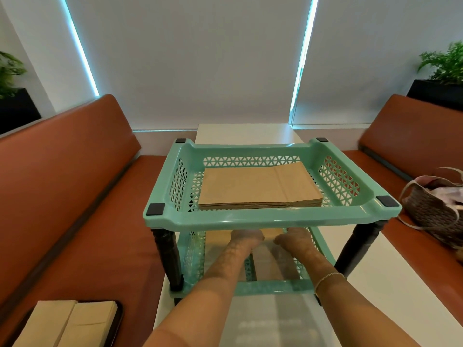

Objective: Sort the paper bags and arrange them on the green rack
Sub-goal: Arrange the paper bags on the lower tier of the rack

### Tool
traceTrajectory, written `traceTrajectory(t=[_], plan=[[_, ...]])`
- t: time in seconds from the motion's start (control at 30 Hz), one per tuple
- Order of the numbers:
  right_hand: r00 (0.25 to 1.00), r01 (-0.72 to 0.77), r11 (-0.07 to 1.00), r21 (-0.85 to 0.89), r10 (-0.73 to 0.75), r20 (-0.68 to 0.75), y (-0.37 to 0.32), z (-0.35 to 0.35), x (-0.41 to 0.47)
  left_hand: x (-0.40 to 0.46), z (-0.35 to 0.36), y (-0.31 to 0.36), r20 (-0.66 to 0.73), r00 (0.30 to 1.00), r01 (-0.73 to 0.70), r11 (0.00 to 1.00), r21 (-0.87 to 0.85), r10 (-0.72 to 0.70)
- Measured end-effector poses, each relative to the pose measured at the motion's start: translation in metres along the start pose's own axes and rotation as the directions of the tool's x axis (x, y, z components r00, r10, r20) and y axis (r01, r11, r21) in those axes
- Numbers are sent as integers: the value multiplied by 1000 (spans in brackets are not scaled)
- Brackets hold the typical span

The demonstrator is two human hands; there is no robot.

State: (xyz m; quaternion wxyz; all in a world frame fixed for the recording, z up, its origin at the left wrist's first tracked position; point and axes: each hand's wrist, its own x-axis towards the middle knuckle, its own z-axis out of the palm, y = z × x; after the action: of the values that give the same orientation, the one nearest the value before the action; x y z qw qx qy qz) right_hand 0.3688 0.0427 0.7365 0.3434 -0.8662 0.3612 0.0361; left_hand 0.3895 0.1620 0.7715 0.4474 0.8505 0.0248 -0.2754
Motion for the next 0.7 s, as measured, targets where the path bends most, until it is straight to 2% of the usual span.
traceTrajectory(t=[0.2,0.4,0.57,0.7], plan=[[1000,-1,1000,29,2,-10,-2,-2,-6,7,2,-3,-18,999,-33,995,94,35],[994,92,994,56,-89,-56,-4,-12,-28,-8,-10,-5,-55,997,-45,985,165,55],[985,161,986,48,-157,-76,-10,-22,-59,-37,-20,-18,-48,987,-149,980,129,156],[973,222,974,-48,-224,-54,-16,-28,-90,-69,-25,-26,-38,979,-195,976,96,199]])
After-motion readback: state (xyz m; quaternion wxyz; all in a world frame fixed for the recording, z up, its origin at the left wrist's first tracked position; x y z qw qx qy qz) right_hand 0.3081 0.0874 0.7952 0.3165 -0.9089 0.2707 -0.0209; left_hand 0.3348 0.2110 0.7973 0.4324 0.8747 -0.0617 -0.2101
